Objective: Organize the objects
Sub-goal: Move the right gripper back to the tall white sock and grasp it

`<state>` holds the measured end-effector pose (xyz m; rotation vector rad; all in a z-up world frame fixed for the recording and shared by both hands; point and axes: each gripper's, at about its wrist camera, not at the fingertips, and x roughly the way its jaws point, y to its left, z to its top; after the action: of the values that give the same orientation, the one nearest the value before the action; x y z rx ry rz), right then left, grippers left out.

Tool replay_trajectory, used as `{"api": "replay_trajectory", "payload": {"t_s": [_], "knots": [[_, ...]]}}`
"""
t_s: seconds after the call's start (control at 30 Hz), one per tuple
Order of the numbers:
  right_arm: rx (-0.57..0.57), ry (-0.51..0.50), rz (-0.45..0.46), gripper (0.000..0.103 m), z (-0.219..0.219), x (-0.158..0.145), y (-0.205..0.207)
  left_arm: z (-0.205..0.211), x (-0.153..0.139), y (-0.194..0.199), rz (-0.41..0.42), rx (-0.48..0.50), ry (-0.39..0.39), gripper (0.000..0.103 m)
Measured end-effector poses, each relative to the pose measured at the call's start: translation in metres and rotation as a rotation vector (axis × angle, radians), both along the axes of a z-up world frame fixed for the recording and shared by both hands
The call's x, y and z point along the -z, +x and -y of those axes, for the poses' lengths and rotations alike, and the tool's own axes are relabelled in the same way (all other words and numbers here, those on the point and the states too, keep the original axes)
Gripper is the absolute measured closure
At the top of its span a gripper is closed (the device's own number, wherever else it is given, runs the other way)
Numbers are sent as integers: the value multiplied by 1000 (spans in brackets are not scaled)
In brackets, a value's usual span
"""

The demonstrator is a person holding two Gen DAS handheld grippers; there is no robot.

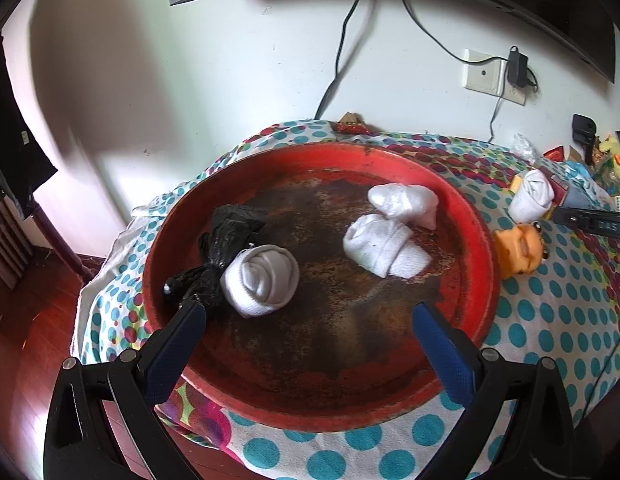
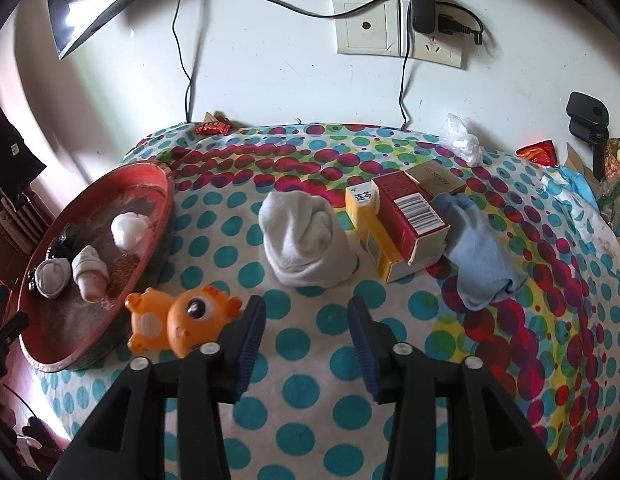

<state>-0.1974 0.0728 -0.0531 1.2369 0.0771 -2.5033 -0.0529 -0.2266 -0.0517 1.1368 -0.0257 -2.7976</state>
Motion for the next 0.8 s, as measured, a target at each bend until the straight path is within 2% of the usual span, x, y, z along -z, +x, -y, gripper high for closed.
{"api": "replay_trajectory", "payload": {"t_s": [0.23, 0.43, 0.53, 0.63, 0.67, 0.7, 0.73, 0.8], "knots": [[26, 6, -6, 47, 10, 10, -25, -11, 2, 0, -4, 32, -37, 0], [31, 17, 8, 46, 17, 24, -50, -13, 5, -1, 11, 53, -42, 0], [30, 42, -21, 46, 22, 28, -57, -16, 4, 1, 2, 68, -69, 0], [12, 62, -57, 46, 27, 30, -59, -17, 2, 0, 3, 89, -47, 0], [8, 69, -62, 49, 28, 30, -60, -19, 1, 0, 5, 97, -42, 0], [-2, 69, -63, 58, 29, 32, -61, -21, 1, 0, 6, 104, -44, 0], [-9, 70, -56, 62, 30, 33, -62, -25, 0, 0, 8, 114, -54, 0], [-17, 63, -56, 67, 29, 34, -63, -35, -1, 0, 12, 141, -80, 0]]}}
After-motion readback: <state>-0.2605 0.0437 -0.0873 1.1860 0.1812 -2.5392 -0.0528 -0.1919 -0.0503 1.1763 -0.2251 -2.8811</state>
